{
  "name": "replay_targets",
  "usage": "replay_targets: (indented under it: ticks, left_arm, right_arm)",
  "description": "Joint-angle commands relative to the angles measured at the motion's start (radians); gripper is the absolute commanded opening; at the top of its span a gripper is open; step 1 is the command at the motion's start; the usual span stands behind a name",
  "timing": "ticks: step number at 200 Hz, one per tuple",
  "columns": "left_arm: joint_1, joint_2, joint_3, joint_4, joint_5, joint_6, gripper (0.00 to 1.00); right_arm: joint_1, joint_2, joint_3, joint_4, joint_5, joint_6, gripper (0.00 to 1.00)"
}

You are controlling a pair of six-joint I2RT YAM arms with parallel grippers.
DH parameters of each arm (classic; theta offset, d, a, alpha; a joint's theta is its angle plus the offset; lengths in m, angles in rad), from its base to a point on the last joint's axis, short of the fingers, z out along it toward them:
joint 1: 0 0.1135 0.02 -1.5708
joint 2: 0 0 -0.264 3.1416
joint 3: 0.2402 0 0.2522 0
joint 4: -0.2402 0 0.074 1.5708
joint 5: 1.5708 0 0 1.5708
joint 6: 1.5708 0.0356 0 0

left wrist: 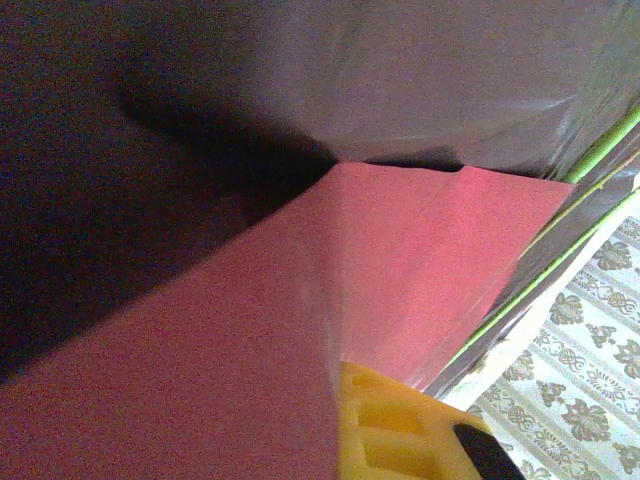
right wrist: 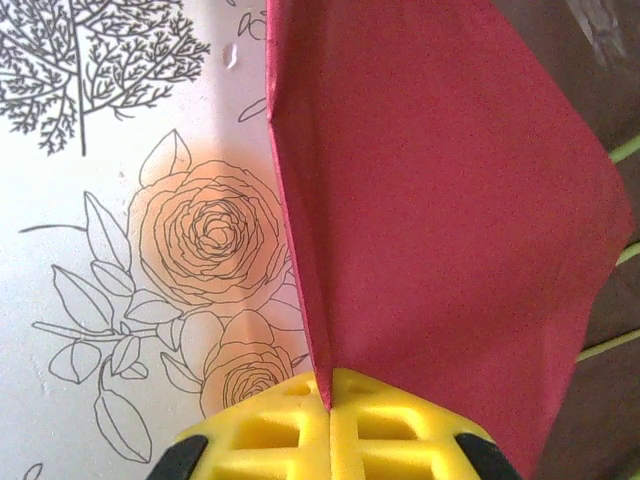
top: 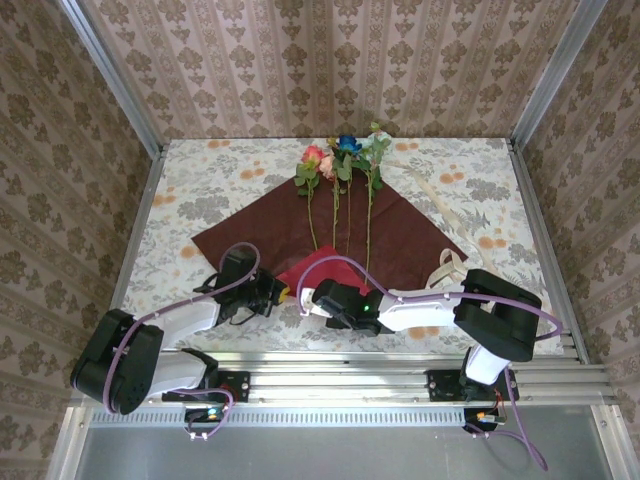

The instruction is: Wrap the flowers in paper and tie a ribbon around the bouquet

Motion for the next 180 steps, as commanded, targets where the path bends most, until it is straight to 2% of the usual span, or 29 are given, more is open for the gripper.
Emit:
replay_targets:
  ticks: [1, 6, 11, 21, 29, 42, 55, 63, 85, 112, 127, 132, 140, 152, 174, 180]
  left_arm:
    - [0.016, -0.008, 0.011, -0.026, 0.006, 0.031, 0.0]
    - [0.018, -0.007, 0.013, -0.029, 0.01, 0.035, 0.0]
    - [0.021, -0.006, 0.014, -0.031, 0.011, 0.038, 0.0]
    - [0.024, -0.005, 0.014, -0.031, 0.014, 0.039, 0.0]
    - [0.027, -0.005, 0.014, -0.031, 0.016, 0.042, 0.0]
    - [0.026, -0.003, 0.013, -0.031, 0.02, 0.046, 0.0]
    - [0.026, -0.001, 0.014, -0.025, 0.024, 0.05, 0.0]
    - [0.056, 0.0, 0.014, -0.024, 0.027, 0.051, 0.0]
    - [0.057, 0.006, 0.018, -0.02, 0.033, 0.054, 0.0]
    - [0.059, 0.011, 0.02, -0.023, 0.037, 0.058, 0.0]
    - [0.061, 0.011, 0.022, -0.027, 0.038, 0.06, 0.0]
    - [0.061, 0.011, 0.022, -0.03, 0.039, 0.061, 0.0]
    - [0.062, 0.011, 0.024, -0.032, 0.038, 0.062, 0.0]
    - [0.063, 0.009, 0.026, -0.037, 0.041, 0.065, 0.0]
    - [0.063, 0.009, 0.03, -0.043, 0.04, 0.067, 0.0]
    - [0.064, 0.009, 0.03, -0.044, 0.039, 0.066, 0.0]
  right_arm:
    - [-0.003, -0.024, 0.013, -0.099, 0.028, 0.003, 0.0]
    - [-0.003, -0.025, 0.016, -0.109, 0.038, -0.003, 0.0]
    - [-0.003, -0.026, 0.02, -0.12, 0.049, -0.008, 0.04]
    - [-0.004, -0.034, 0.021, -0.145, 0.067, -0.021, 0.21]
    - [-0.004, -0.042, 0.015, -0.171, 0.071, -0.034, 0.3]
    - [-0.004, -0.048, 0.001, -0.206, 0.084, -0.038, 0.35]
    - [-0.005, -0.054, -0.024, -0.227, 0.096, -0.035, 0.33]
    - [-0.006, -0.056, -0.037, -0.234, 0.099, -0.033, 0.31]
    - [-0.011, -0.061, -0.049, -0.256, 0.095, -0.031, 0.0]
    - [-0.017, -0.088, -0.059, -0.254, 0.121, -0.024, 0.0]
    - [-0.017, -0.097, -0.07, -0.252, 0.149, -0.019, 0.31]
    - [-0.017, -0.098, -0.075, -0.253, 0.155, -0.018, 0.37]
    - [-0.017, -0.1, -0.084, -0.258, 0.161, -0.018, 0.4]
    - [-0.017, -0.103, -0.095, -0.269, 0.164, -0.018, 0.34]
    - [-0.035, -0.113, -0.102, -0.306, 0.15, -0.005, 0.02]
    - [-0.041, -0.116, -0.102, -0.317, 0.143, 0.001, 0.0]
